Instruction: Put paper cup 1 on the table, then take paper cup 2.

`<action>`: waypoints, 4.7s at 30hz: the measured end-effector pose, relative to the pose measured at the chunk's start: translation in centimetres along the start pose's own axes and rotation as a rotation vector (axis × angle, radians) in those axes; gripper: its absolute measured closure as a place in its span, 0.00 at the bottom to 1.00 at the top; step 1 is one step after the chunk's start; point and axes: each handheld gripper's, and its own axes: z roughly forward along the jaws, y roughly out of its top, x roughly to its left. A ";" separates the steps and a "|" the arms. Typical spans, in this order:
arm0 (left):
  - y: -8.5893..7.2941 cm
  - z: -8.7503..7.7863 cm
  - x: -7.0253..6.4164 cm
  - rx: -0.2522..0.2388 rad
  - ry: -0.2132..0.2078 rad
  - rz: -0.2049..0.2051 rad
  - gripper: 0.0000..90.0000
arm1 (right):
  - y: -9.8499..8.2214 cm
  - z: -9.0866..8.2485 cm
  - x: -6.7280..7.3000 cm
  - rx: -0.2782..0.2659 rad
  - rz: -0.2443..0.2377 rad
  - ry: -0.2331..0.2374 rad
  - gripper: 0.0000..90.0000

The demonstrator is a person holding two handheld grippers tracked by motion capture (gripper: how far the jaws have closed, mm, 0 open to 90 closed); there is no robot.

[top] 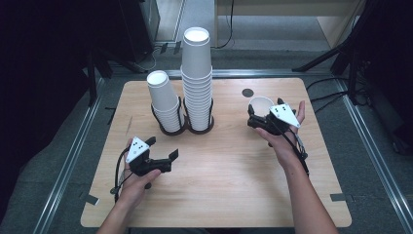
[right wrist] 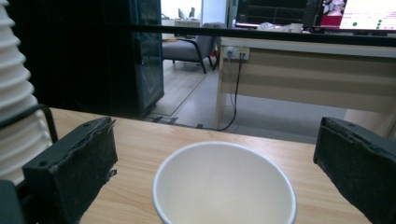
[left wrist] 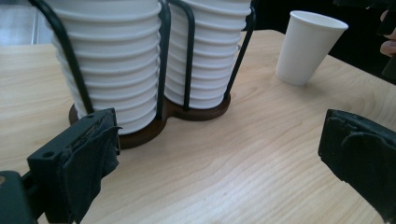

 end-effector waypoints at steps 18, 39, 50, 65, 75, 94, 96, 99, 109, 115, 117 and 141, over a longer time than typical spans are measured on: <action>3.1 3.6 -2.1 -0.043 -0.021 -0.024 0.00 | 4.6 0.0 3.1 -0.085 0.009 0.102 0.00; 5.1 6.8 -4.2 -0.105 0.018 0.013 0.00 | 9.8 0.1 6.5 -0.162 0.029 0.201 0.00; 6.0 8.2 -4.8 -0.156 0.071 0.025 0.00 | 12.0 -0.1 7.8 -0.186 0.031 0.242 0.00; 7.8 10.9 -5.1 -0.208 0.167 0.026 0.00 | 14.3 0.9 11.2 -0.197 0.024 0.332 0.00; 8.4 11.9 -5.0 -0.215 0.201 0.009 0.00 | 15.0 2.1 12.8 -0.174 0.030 0.362 0.00; 9.0 12.7 -4.1 -0.222 0.209 0.002 0.09 | 15.2 4.4 13.6 -0.140 0.060 0.361 0.00; 9.0 12.7 -4.1 -0.223 0.210 0.004 0.09 | 15.1 4.7 13.7 -0.129 0.076 0.364 0.00; 9.0 12.8 -4.1 -0.227 0.212 0.007 0.09 | 14.7 5.5 13.9 -0.105 0.072 0.361 0.00; 9.0 12.8 -4.1 -0.229 0.212 0.005 0.10 | 14.4 6.2 14.0 -0.082 0.090 0.396 0.07; 9.0 12.7 -4.1 -0.229 0.213 0.006 0.10 | 14.3 6.7 13.8 -0.068 0.116 0.420 0.07; 9.0 12.7 -4.1 -0.230 0.214 0.007 0.10 | 14.3 6.8 13.8 -0.071 0.114 0.426 0.06; 8.9 12.7 -4.1 -0.231 0.210 0.010 0.10 | 14.9 6.9 14.3 -0.108 0.100 0.398 0.12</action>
